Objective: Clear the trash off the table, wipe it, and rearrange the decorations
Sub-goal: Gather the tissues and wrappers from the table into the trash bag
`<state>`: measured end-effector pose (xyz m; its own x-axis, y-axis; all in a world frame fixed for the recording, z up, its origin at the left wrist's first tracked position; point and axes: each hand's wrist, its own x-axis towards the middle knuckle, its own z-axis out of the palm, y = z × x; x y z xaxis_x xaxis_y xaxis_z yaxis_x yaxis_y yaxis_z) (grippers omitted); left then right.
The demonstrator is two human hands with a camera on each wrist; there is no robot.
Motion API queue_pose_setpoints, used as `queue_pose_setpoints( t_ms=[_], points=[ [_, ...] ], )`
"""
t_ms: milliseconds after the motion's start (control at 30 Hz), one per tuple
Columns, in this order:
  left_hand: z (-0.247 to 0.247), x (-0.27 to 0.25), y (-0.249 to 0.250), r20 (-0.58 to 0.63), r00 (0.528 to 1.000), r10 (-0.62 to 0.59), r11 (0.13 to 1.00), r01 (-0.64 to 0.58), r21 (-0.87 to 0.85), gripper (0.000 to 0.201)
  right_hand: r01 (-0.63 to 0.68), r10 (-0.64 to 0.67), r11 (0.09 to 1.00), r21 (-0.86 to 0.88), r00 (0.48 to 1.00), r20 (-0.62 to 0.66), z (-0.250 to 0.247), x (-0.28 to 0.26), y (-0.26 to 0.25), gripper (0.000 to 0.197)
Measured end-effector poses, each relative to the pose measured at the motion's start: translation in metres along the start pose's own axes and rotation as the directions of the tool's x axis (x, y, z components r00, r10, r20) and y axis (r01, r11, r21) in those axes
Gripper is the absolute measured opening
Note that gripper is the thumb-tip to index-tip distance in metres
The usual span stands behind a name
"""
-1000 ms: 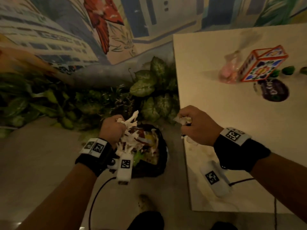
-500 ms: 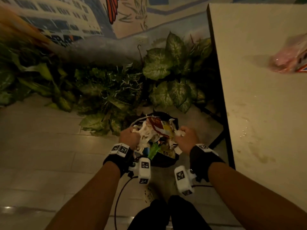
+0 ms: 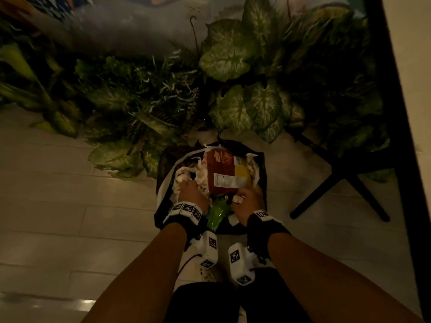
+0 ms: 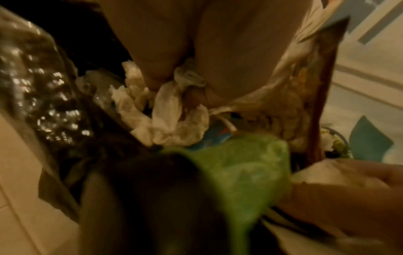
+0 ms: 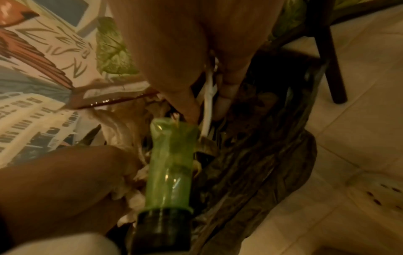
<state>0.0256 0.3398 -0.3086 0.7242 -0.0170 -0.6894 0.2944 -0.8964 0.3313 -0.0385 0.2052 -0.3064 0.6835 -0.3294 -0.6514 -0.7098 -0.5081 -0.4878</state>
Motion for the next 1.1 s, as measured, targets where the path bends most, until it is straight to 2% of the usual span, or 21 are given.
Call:
queue_pose_setpoints(
  t_ms=[67, 133, 167, 267, 333, 433, 500, 567, 667, 800, 933, 1100],
  points=[
    [0.011, 0.007, -0.003, 0.005, 1.0, 0.016, 0.998, -0.017, 0.066, 0.069, 0.003, -0.003, 1.0, 0.014, 1.0, -0.011, 0.009, 0.012, 0.006, 0.019],
    [0.018, 0.012, -0.005, 0.015, 1.0, -0.006, 0.996, 0.005, 0.089, 0.08, -0.001, 0.002, 0.999, 0.054, 1.0, -0.005, 0.017, 0.022, 0.009, 0.023],
    [0.02, 0.015, -0.007, 0.037, 0.999, -0.024, 0.994, 0.02, 0.107, 0.082, -0.004, 0.005, 0.998, 0.067, 1.0, -0.016, 0.02, 0.026, 0.01, 0.02],
    [0.024, 0.014, -0.01, 0.111, 0.994, 0.01, 0.969, -0.037, 0.245, 0.083, -0.078, 0.079, 0.993, 0.088, 0.997, 0.0, 0.027, 0.034, 0.009, 0.045],
    [0.023, 0.012, -0.009, 0.114, 0.992, 0.047, 0.953, -0.079, 0.292, 0.08, -0.076, 0.075, 0.996, 0.041, 0.996, 0.039, 0.029, 0.04, 0.009, 0.053],
    [0.018, 0.013, -0.011, 0.131, 0.988, 0.079, 0.966, -0.109, 0.236, 0.076, -0.07, 0.075, 0.997, -0.045, 0.99, 0.118, 0.025, 0.038, 0.006, 0.052],
    [0.008, 0.009, -0.008, 0.121, 0.987, 0.106, 0.967, -0.13, 0.218, 0.074, -0.045, 0.043, 0.999, 0.016, 0.992, 0.115, 0.017, 0.03, 0.003, 0.049],
    [-0.005, -0.004, -0.003, 0.126, 0.99, 0.058, 0.982, -0.079, 0.171, 0.07, -0.03, 0.023, 0.996, 0.09, 0.997, 0.078, 0.008, 0.021, 0.005, 0.051],
    [-0.021, -0.022, -0.001, 0.145, 0.988, 0.05, 0.992, -0.066, 0.104, 0.068, -0.065, 0.058, 0.975, 0.211, 0.998, 0.038, -0.011, -0.002, -0.002, 0.052],
    [-0.033, -0.038, 0.0, 0.126, 0.991, -0.037, 0.999, 0.039, -0.02, 0.082, -0.137, 0.131, 0.926, 0.353, 0.991, 0.04, -0.033, -0.025, -0.009, 0.06],
    [-0.047, -0.059, 0.003, 0.055, 0.998, -0.031, 0.998, 0.033, -0.045, 0.07, -0.079, 0.102, 0.928, 0.365, 0.994, -0.045, -0.05, -0.045, -0.018, 0.042],
    [-0.08, -0.092, 0.018, -0.02, 1.0, -0.013, 0.999, 0.012, -0.053, 0.048, -0.034, 0.062, 0.929, 0.369, 0.996, -0.065, -0.082, -0.076, -0.033, 0.038]
  ],
)
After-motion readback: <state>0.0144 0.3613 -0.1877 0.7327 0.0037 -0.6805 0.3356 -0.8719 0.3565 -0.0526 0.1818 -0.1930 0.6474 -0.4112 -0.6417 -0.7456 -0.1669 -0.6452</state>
